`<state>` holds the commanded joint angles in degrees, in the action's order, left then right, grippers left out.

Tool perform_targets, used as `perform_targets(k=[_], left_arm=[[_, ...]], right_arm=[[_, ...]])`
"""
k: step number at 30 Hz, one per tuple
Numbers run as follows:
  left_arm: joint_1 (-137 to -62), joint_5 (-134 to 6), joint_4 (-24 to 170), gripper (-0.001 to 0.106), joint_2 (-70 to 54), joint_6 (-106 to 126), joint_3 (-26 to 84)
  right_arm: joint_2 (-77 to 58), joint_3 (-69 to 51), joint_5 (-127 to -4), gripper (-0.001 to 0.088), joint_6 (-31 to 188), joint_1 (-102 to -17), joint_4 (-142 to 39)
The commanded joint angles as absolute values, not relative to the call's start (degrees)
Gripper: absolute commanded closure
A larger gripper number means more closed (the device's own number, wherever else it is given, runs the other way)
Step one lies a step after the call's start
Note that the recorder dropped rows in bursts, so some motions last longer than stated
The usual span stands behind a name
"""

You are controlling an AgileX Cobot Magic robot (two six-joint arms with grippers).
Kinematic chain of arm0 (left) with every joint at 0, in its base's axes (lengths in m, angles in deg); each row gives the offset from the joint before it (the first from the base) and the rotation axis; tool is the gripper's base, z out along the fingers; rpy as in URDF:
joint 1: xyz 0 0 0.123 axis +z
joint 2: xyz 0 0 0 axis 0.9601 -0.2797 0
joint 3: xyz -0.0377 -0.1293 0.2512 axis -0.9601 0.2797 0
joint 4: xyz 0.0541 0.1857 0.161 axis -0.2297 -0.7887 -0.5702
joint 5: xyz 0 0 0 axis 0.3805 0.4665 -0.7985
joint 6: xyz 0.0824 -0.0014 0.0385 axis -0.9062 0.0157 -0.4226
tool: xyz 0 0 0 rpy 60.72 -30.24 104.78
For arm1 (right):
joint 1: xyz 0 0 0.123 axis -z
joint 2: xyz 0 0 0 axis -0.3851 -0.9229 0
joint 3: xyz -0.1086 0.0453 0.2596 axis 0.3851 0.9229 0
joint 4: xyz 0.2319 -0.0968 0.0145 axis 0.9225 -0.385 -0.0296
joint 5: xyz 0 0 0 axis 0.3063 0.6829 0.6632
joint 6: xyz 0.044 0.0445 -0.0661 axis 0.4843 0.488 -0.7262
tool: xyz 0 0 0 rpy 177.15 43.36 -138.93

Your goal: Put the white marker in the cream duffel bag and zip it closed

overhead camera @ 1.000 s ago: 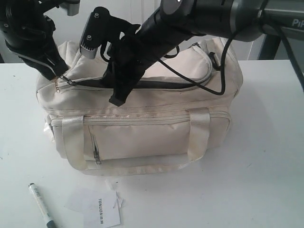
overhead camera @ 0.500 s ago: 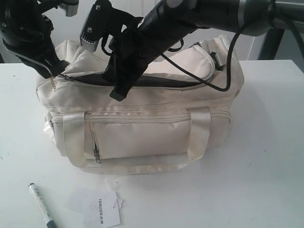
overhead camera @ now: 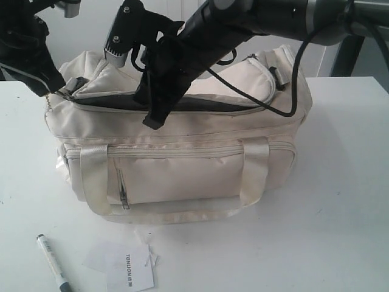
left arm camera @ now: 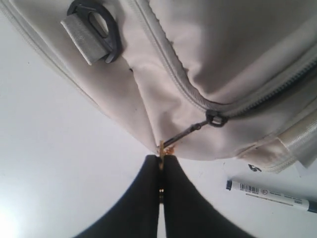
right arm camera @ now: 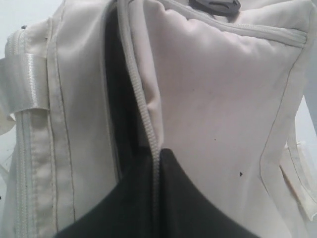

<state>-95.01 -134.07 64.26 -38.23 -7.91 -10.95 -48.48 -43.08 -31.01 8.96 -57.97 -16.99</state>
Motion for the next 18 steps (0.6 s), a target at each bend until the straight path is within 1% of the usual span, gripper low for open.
perform_targets(k=[9,18], left_arm=[[-95.0,-133.9,62.8,0.105,-40.7,-8.0,-11.0],[-93.9,-128.4,60.7,0.105,-41.4,-8.0,-11.0]], right_arm=[[-48.5,-43.1,-30.2,0.0868,9.0,-58.0,-17.0],[-48.5,-43.1,-29.9,0.0868,8.9,-58.0,-17.0]])
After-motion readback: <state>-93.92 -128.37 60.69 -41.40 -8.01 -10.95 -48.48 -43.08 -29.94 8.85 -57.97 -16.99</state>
